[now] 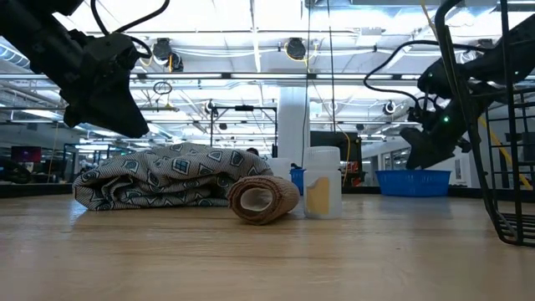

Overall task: Pick & Place Medicine items
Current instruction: Put the top white medicine bottle into the right blue bin

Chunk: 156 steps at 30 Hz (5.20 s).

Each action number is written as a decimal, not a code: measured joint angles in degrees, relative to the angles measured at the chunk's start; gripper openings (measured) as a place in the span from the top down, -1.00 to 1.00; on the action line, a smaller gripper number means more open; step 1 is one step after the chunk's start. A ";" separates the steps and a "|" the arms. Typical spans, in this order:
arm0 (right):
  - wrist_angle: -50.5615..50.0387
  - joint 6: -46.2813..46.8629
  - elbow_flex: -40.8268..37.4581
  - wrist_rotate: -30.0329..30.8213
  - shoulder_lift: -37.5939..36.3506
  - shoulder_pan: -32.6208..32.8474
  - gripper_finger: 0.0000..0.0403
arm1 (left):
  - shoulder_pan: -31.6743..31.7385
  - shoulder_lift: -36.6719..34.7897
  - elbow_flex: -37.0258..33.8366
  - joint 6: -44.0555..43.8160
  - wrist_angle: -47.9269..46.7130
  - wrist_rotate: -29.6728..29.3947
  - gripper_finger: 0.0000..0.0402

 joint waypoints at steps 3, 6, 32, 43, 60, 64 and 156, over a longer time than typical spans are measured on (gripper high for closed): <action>1.94 0.06 -1.14 -0.57 0.00 0.00 0.31 | -0.01 0.00 0.00 0.00 0.02 0.02 0.44; 2.17 -0.22 -1.33 -0.59 -0.02 0.00 0.27 | 0.00 0.00 0.00 0.00 0.00 0.02 0.44; -0.96 1.14 2.59 -0.75 -18.32 7.56 -0.08 | 0.00 0.00 0.00 0.00 0.00 0.00 0.44; -0.96 7.47 11.66 -0.71 -16.05 33.62 -0.08 | 0.00 -0.01 0.00 0.00 0.00 0.00 0.44; 1.57 -6.52 29.41 9.94 18.14 63.04 -0.32 | 0.01 -0.02 0.00 0.00 0.00 0.00 0.44; 0.77 -6.51 31.80 9.73 25.07 63.23 -0.46 | 0.00 -0.02 0.00 0.01 0.00 0.00 0.44; -11.75 0.26 32.81 8.39 3.16 12.10 0.35 | 0.01 -0.02 0.02 0.00 7.26 0.00 0.44</action>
